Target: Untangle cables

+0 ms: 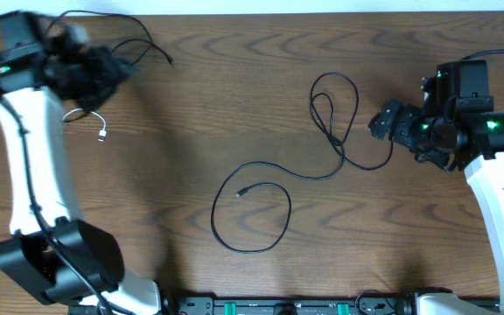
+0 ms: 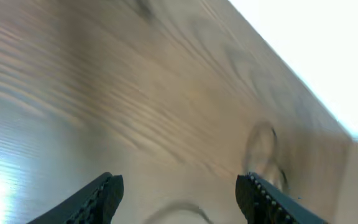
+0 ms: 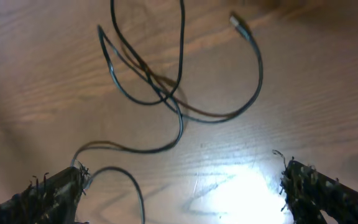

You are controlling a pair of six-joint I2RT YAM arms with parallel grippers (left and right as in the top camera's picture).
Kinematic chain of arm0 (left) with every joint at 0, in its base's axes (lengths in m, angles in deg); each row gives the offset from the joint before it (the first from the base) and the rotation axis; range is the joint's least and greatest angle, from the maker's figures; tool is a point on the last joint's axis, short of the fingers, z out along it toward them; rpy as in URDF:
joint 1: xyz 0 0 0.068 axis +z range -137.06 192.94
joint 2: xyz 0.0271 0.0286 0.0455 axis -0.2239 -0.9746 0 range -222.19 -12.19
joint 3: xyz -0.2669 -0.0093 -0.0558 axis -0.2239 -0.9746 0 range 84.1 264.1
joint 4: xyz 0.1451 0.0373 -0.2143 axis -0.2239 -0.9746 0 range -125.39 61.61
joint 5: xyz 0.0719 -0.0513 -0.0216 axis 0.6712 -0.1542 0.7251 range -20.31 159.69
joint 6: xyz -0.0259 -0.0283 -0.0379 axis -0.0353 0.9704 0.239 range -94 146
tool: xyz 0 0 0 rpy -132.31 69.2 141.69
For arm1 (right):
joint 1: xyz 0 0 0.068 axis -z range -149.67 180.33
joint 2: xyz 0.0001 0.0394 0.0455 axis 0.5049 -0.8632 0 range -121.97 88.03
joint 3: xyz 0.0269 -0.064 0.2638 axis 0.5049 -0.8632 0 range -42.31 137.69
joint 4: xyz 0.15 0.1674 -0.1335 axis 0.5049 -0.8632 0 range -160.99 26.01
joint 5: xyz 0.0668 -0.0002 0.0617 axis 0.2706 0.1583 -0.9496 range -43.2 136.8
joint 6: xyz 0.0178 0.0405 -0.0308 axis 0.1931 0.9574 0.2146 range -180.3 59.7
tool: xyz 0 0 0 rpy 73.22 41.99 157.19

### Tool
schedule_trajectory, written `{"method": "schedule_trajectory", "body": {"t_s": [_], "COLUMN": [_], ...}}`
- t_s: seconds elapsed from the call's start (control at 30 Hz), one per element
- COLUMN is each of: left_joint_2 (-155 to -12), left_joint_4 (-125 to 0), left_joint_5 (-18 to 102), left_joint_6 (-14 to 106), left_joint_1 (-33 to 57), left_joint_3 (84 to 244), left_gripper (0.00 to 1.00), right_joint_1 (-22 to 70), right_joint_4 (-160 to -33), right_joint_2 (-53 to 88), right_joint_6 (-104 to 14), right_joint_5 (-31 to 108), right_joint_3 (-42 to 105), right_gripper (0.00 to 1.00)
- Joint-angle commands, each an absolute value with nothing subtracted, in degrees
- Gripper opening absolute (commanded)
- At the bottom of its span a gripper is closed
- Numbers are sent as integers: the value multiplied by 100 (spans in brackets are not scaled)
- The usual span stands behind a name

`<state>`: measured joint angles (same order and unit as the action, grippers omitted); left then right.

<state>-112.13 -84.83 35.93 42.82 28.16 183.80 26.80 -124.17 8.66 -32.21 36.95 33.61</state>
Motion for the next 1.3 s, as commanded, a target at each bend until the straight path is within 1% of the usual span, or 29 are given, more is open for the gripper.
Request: {"method": "schedule_trajectory", "body": {"t_s": [0.0, 0.17, 0.27, 0.3, 0.4, 0.5, 0.6, 0.77, 0.93, 0.97, 1.0, 1.03, 1.07, 1.13, 1.27], "left_joint_2": [-11493, -11788, -12059, -12254, -12564, -12877, -13226, -13734, -13856, -13854, -13854, -13854, -13854, -13834, -13594], "left_joint_4": [-8597, -8057, -7733, -7550, -7183, -6780, -6315, -5491, -5012, -4975, -4927, -4914, -4903, -4903, -4907], "left_joint_5": [3456, 3541, 3960, 4227, 4345, 4380, 4697, 4793, 4841, 4892, 4933, 4951, 4962, 4911, 4444], "left_joint_6": [4221, 4647, 5106, 5333, 5613, 6039, 6476, 6516, 6511, 6511, 6511, 6511, 6511, 6514, 6507], "left_joint_1": [1846, 563, -159, -570, -1081, -1453, -1783, -2213, -2432, -2454, -2471, -2471, -2471, -2441, -2375], "left_joint_3": [18223, 18183, 18183, 18183, 18183, 18183, 18183, 18183, 18183, 18183, 18183, 18183, 18183, 18190, 18247], "left_gripper": [74, 75, 75, 75, 75, 72, 72, 72, 70, 67, 58, 47, 32, 8, 8], "right_joint_1": [2841, 3416, 3657, 3757, 3867, 3945, 3967, 3960, 3960, 3960, 3960, 3960, 3960, 3960, 3960], "right_joint_4": [-12374, -12535, -12791, -12959, -13064, -13064, -13060, -13095, -13152, -13152, -13152, -13154, -13158, -13180, -13200], "right_joint_2": [866, 866, 866, 866, 866, 866, 866, 866, 863, 866, 863, 863, 866, 863, 863], "right_joint_6": [-3164, -3162, -3166, -3267, -3315, -3310, -3249, -3256, -3278, -3278, -3278, -3278, -3278, -3282, -3317], "right_joint_5": [4045, 3994, 3957, 4010, 4067, 3966, 3734, 3549, 3549, 3551, 3549, 3551, 3551, 3549, 3568], "right_joint_3": [3378, 3376, 3376, 3376, 3376, 3376, 3376, 3376, 3376, 3376, 3376, 3374, 3376, 3374, 3374], "right_gripper": [99, 99, 99, 99, 99, 99, 99, 99, 99, 99, 99, 99, 99, 99, 99]}}
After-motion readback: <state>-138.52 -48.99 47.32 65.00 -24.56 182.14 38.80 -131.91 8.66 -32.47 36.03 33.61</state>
